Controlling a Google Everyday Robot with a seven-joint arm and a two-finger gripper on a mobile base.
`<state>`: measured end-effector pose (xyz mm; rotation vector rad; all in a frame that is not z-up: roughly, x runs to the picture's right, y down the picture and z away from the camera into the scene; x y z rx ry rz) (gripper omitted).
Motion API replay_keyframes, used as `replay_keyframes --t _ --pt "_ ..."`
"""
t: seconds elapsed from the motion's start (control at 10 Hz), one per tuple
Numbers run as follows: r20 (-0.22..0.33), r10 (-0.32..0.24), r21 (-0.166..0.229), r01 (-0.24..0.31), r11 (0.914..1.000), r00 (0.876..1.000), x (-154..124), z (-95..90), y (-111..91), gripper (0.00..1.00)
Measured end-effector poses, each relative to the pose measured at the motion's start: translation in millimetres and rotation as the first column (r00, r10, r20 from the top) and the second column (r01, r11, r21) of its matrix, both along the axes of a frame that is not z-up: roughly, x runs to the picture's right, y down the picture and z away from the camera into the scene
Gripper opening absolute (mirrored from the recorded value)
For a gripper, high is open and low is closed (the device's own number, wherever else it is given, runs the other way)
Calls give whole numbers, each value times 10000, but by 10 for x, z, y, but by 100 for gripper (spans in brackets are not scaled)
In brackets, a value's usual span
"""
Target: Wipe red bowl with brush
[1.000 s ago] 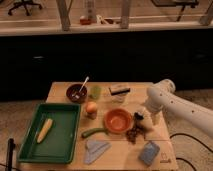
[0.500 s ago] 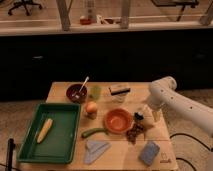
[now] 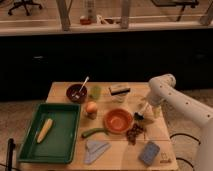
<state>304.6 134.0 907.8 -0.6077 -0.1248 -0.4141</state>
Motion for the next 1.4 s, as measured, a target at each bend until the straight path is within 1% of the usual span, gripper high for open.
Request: replay_keyframes --t 0.1,0.3,0.4,0.5,0.6,0.7,0.8,0.9,1.1,1.4 --pt "-38 22 -6 -22 10000 10000 23 30 -2 73" --pt "-113 113 -23 -113 9999 9999 93 130 19 50" --pt "-154 137 -61 -138 9999 9998 119 137 22 41" --pt "-160 182 -104 -183 9998 9997 143 138 37 34" --pt "-195 171 -101 -173 9998 9997 176 136 45 20" --pt "-214 155 -103 -158 9998 9997 187 133 48 10" --pt "-212 154 -99 -156 9998 9997 186 135 49 4" --pt "-206 129 -102 -131 9999 9997 183 132 49 0" --pt "-66 46 -25 -46 10000 10000 161 92 -8 0" --pt "380 286 -7 -286 9996 9989 157 -20 -70 0"
